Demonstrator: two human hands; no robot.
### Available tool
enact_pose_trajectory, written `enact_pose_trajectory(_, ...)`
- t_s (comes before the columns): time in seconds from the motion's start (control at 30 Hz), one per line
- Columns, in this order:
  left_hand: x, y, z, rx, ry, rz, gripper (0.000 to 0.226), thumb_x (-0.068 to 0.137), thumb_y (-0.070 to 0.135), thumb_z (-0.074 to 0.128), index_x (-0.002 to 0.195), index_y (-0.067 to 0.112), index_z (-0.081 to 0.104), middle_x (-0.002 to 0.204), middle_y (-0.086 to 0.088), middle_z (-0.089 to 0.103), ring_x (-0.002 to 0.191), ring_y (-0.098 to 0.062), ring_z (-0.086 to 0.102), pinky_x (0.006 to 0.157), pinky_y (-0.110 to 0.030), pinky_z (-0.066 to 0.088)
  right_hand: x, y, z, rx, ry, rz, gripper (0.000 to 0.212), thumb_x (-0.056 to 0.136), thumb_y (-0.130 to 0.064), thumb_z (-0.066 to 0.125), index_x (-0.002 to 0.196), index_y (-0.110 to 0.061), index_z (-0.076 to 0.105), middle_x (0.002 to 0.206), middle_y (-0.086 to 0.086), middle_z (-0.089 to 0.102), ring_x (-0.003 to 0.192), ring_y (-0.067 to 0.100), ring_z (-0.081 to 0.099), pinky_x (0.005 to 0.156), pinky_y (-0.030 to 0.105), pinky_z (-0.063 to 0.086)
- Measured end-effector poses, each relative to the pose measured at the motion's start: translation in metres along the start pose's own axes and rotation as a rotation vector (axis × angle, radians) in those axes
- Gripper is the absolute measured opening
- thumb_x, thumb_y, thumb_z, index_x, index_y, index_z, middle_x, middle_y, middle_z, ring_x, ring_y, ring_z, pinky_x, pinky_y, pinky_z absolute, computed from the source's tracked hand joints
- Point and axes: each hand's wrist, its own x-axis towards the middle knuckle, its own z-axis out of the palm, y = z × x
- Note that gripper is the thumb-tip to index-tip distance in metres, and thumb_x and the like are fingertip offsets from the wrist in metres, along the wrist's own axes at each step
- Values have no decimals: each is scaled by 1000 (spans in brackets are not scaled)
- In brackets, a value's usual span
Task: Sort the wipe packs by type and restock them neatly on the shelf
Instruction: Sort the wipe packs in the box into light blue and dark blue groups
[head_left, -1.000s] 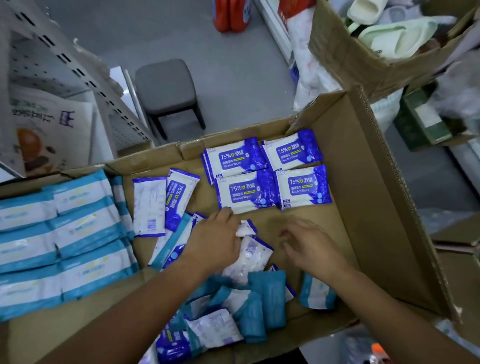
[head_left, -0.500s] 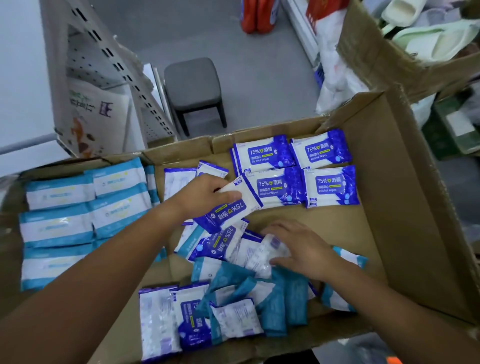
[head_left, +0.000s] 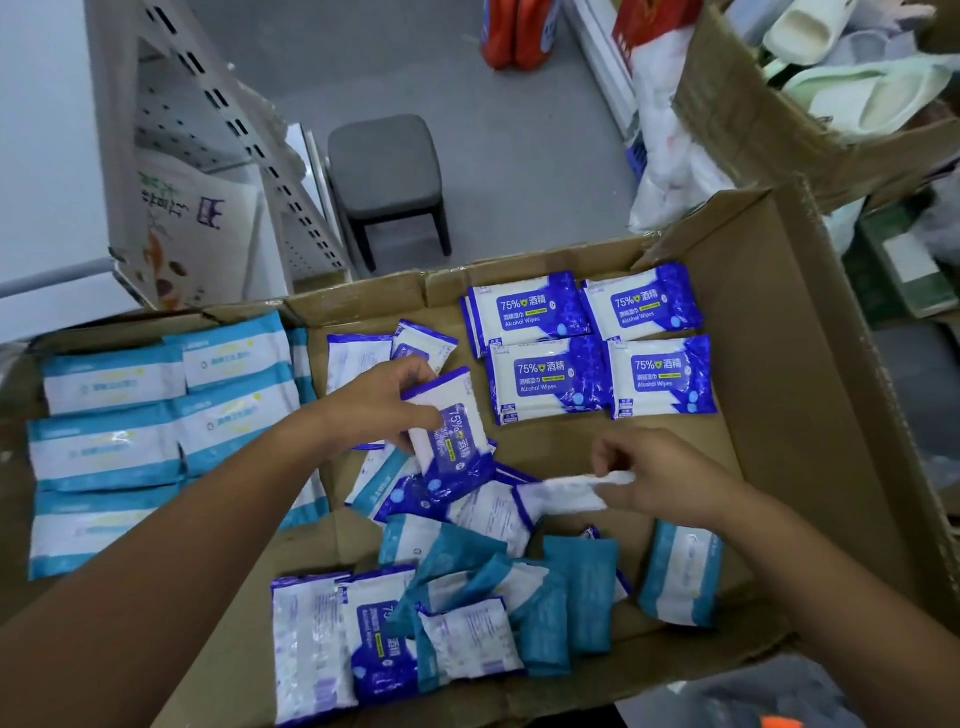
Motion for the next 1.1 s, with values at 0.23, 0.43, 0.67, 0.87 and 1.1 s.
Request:
enact_pose_trajectory(0.23,-9,-21,8,455,-47,132,70,79,16,78,132,47,47,122,11,62,101,-5,62,77,-25,58,-21,23,15,-317,105,-243,23,72,-32,77,83,-32,57,93,-18,57,89,1,47,72,21,38)
enact_pose_trajectory(0.43,-10,-17,15,645,-13,171,39,75,35,83,94,41,49,101,12,62,87,-5,62,68,-24,54,-23,33,42,-179,149,-93,24,83,-39,73,98,-29,58,101,-16,56,101,10,53,82,30,44)
enact_pose_trajectory(0.67,-15,-5,16,865,-221,243,38,83,29,76,111,47,57,94,25,56,83,4,54,67,-7,36,-10,22,47,-414,94,171,64,78,-49,73,135,-33,49,131,-7,54,126,16,45,100,33,32)
enact_pose_trajectory(0.87,-11,0,22,1135,-294,251,14,84,35,68,96,35,62,91,20,49,85,0,48,76,-20,38,-11,29,19,-41,43,256,28,75,-28,80,99,-23,68,97,-7,67,91,10,62,82,33,52)
enact_pose_trajectory(1.1,-9,9,23,995,-446,96,32,85,27,74,113,35,62,97,11,67,83,-3,61,71,-20,48,-43,33,-4,818,184,455,31,80,-3,79,107,-11,66,94,3,77,82,17,75,61,29,58)
